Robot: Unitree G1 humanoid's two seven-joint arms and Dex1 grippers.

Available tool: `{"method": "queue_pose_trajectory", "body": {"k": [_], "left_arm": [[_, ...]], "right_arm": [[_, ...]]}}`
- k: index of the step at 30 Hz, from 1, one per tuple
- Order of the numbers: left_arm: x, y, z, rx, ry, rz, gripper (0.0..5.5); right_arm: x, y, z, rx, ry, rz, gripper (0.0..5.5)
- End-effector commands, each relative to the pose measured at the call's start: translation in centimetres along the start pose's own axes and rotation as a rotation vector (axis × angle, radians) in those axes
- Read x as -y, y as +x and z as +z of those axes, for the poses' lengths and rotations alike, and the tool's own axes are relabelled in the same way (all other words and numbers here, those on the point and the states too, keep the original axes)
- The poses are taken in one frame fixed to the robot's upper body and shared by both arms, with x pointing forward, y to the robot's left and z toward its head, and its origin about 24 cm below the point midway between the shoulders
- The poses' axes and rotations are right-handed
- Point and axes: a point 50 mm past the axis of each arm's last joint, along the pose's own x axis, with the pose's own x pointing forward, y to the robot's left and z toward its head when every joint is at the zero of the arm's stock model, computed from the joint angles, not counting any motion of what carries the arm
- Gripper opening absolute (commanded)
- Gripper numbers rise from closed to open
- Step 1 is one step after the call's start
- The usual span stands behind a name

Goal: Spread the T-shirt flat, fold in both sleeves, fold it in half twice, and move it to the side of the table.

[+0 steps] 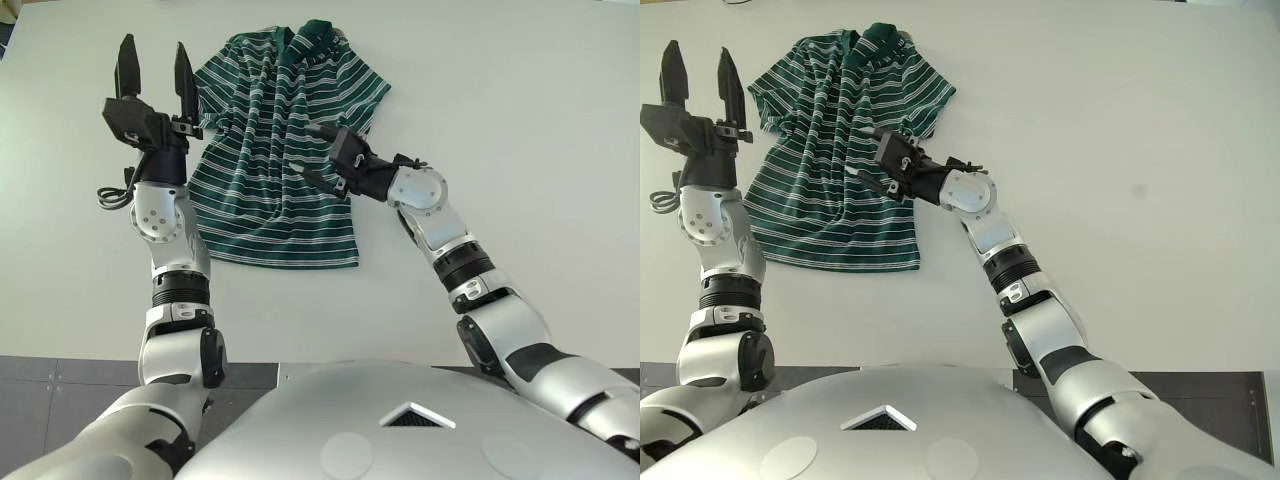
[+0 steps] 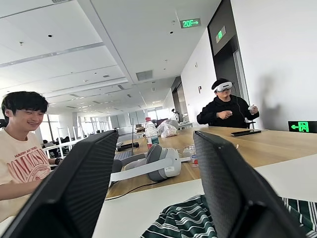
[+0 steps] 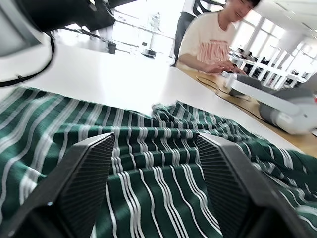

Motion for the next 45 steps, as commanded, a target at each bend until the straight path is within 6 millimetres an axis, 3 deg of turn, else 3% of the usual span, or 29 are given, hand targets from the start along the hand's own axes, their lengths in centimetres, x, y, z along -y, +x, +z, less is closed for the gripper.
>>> {"method": "queue_pose_trajectory", "body": {"k": [1, 12, 21, 29, 36, 41, 45], "left_arm": [[-0.5, 0.2, 0.1, 0.008, 0.015, -0.005, 2.83], [0.6, 0.4, -0.1, 0.012, 0.004, 0.002, 2.83], [1.6, 0.4, -0.6, -0.005, 0.004, 0.018, 2.83], [3.6, 1.4, -0.7, 0.007, -0.015, -0.007, 2.83], [4.7, 1.7, -0.5, 0.017, -0.029, -0.019, 2.83], [5.1, 1.8, -0.4, 0.024, -0.034, -0.022, 2.83], [5.0, 2.0, -0.1, 0.035, -0.02, -0.028, 2.83]], "right_arm": [[-0.1, -0.2, 0.0, -0.003, 0.004, 0.006, 3.05], [0.4, -1.6, -0.5, -0.034, -0.011, -0.023, 3.05], [0.4, -2.6, -1.8, -0.112, -0.153, 0.016, 3.05], [0.3, -4.6, -3.6, -0.212, -0.291, 0.06, 3.05], [0.2, -5.9, -3.8, -0.241, -0.436, 0.092, 3.05], [-0.3, -6.7, -4.0, -0.274, -0.581, 0.175, 3.05], [-1.6, -8.4, -5.2, -0.395, -0.729, 0.413, 3.05]]}}
